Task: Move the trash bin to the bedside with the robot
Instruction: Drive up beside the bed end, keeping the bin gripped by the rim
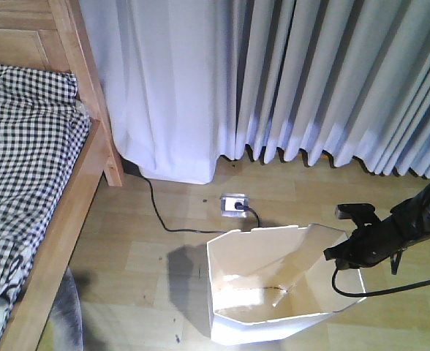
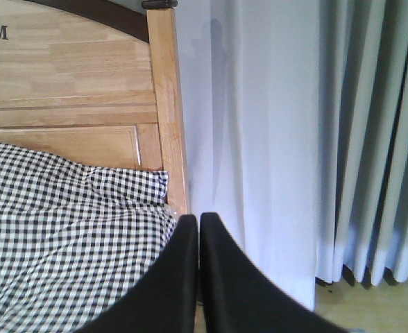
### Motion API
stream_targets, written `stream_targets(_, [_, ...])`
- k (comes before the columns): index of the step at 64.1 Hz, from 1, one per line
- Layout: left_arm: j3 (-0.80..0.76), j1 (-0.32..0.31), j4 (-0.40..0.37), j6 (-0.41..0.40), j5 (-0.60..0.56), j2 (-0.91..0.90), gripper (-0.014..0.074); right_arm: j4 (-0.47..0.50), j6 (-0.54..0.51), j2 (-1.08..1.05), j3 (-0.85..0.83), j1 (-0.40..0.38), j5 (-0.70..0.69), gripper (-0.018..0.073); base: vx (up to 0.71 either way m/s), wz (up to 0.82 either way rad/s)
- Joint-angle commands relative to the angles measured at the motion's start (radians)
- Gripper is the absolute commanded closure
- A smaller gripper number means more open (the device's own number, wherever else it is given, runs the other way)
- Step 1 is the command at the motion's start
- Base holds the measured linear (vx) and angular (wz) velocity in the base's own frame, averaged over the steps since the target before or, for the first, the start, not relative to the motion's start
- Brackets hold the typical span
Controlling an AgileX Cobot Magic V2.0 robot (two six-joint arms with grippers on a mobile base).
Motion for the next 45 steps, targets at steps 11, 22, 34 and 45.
stream_targets(11, [-0.021,0.000,-0.005,-0.004,-0.072,-0.005,0.0603,0.025,0.001,-0.078,-0.009,-0.004,0.144,0.0563,0.20,0.00])
stream_targets(22, [-0.021,0.000,-0.005,-0.004,-0.072,-0.005,0.0603,0.025,0.001,-0.078,-0.009,-0.004,0.144,0.0563,0.19,-0.05])
stream_targets(34, [-0.021,0.000,-0.005,-0.004,-0.072,-0.005,0.0603,0.025,0.001,-0.078,-0.009,-0.004,0.144,0.0563,0.19,-0.10])
stream_targets(45, [-0.021,0.000,-0.005,-0.004,-0.072,-0.005,0.0603,0.025,0.001,-0.078,-0.009,-0.004,0.144,0.0563,0.18,-0.11])
